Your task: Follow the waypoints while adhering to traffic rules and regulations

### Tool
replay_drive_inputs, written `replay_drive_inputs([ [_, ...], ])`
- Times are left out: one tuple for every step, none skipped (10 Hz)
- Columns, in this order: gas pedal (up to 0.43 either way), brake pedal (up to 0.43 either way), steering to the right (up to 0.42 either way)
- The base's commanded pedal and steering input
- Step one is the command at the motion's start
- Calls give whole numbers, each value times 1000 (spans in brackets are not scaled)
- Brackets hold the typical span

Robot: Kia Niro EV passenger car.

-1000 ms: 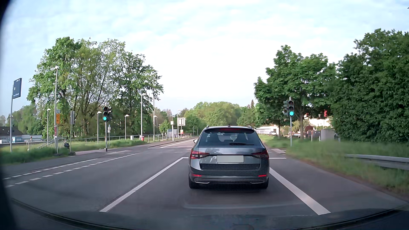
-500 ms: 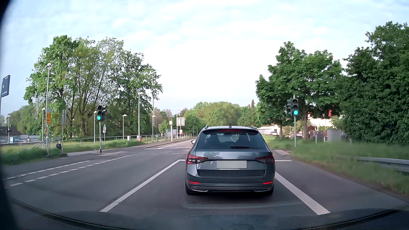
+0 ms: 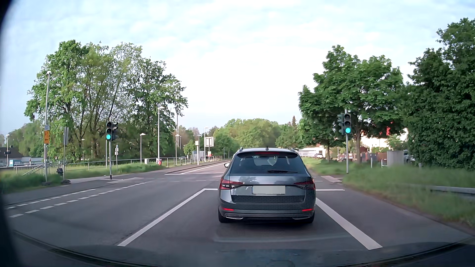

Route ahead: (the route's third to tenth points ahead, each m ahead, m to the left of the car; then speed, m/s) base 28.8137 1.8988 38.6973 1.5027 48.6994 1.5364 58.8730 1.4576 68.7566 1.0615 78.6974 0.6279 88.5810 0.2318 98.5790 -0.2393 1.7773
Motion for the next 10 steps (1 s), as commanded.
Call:
replay_drive_inputs([
  [8,0,-2],
  [118,0,-2],
  [150,0,-2],
  [177,0,-2],
  [220,0,-2],
  [240,0,-2],
  [248,0,-2],
  [268,0,-2],
  [287,0,-2],
  [299,0,-2],
])
